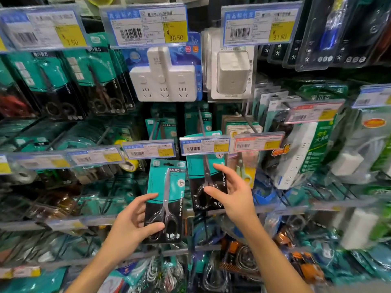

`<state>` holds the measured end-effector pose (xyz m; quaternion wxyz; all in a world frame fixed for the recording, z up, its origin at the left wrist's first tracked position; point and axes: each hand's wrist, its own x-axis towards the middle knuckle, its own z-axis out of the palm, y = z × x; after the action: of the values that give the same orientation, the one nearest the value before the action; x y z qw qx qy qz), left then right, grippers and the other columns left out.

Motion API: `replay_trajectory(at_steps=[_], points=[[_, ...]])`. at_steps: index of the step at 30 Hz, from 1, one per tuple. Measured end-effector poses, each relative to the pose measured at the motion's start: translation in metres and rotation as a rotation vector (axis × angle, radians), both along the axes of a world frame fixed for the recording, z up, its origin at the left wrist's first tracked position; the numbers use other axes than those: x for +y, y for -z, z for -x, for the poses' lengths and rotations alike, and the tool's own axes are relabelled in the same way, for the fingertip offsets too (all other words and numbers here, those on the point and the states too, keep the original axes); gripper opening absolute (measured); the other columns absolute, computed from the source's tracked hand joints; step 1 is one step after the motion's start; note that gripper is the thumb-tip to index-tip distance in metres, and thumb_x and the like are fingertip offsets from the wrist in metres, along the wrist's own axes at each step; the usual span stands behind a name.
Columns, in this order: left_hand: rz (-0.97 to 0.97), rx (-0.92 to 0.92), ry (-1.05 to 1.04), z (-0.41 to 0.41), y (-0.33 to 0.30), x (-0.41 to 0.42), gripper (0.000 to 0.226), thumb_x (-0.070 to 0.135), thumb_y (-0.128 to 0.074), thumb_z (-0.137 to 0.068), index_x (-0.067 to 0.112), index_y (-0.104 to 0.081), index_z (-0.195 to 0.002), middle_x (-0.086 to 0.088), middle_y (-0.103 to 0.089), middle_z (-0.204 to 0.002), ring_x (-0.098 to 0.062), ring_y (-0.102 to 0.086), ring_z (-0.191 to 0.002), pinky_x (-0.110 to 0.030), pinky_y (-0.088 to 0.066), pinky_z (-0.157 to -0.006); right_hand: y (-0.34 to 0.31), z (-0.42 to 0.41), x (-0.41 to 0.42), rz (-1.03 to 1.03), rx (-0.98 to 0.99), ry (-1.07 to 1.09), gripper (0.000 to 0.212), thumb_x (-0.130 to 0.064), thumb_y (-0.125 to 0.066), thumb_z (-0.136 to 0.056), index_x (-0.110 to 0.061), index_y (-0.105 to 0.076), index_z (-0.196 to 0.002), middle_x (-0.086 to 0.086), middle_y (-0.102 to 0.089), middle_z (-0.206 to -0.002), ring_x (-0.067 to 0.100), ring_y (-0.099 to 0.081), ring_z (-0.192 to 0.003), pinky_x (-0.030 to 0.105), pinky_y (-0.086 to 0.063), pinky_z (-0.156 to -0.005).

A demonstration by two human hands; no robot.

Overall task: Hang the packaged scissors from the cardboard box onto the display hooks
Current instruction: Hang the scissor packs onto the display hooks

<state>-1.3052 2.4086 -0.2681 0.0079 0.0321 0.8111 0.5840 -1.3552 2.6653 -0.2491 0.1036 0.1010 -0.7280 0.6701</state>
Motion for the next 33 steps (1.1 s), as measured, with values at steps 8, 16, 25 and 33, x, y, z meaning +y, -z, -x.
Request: replay_trajectory(at_steps=[8, 16, 25, 33], points=[[-0.004, -0.003, 0.025, 0.019, 0.001, -0.013, 0.067, 0.026, -0.086, -0.068, 0.045, -0.057, -0.125, 0.009, -0.051, -0.143, -0.016, -0.038, -0.14, -0.046, -0.03, -0.116, 0.01, 0.0, -0.002, 0.046, -0.03, 0.026, 0.051, -0.023, -0.081, -0.07, -0.041, -0.062, -0.114, -0.038, -0.06, -0.118, -0.01, -0.049, -0.123, 0.028, -0.036, -0.113], [0.007, 0.018, 0.028, 0.028, 0.008, -0.018, 0.067, 0.04, -0.088, -0.065, 0.047, -0.057, -0.124, 0.01, -0.054, -0.138, -0.019, -0.044, -0.135, -0.04, -0.038, -0.11, 0.013, -0.001, -0.008, 0.087, 0.0, 0.04, 0.057, 0.0, -0.078, -0.076, -0.034, -0.061, -0.118, -0.021, -0.064, -0.12, -0.001, -0.06, -0.114, 0.018, -0.05, -0.094], [-0.017, 0.008, 0.047, 0.036, 0.005, -0.022, 0.069, 0.03, -0.086, -0.065, 0.046, -0.056, -0.125, 0.005, -0.056, -0.138, -0.024, -0.049, -0.131, -0.05, -0.041, -0.108, 0.019, -0.006, -0.011, 0.105, -0.016, 0.099, 0.056, -0.006, -0.081, -0.074, -0.04, -0.066, -0.117, -0.015, -0.065, -0.124, 0.011, -0.061, -0.117, 0.037, -0.051, -0.1], [-0.007, 0.032, 0.048, 0.033, -0.005, -0.02, 0.061, 0.031, -0.084, -0.063, 0.053, -0.059, -0.114, 0.015, -0.051, -0.136, -0.011, -0.039, -0.134, -0.032, -0.036, -0.107, 0.017, -0.01, -0.012, 0.024, 0.003, 0.136, 0.051, -0.008, -0.078, -0.077, -0.035, -0.062, -0.117, -0.025, -0.064, -0.116, -0.008, -0.059, -0.109, 0.008, -0.045, -0.09]])
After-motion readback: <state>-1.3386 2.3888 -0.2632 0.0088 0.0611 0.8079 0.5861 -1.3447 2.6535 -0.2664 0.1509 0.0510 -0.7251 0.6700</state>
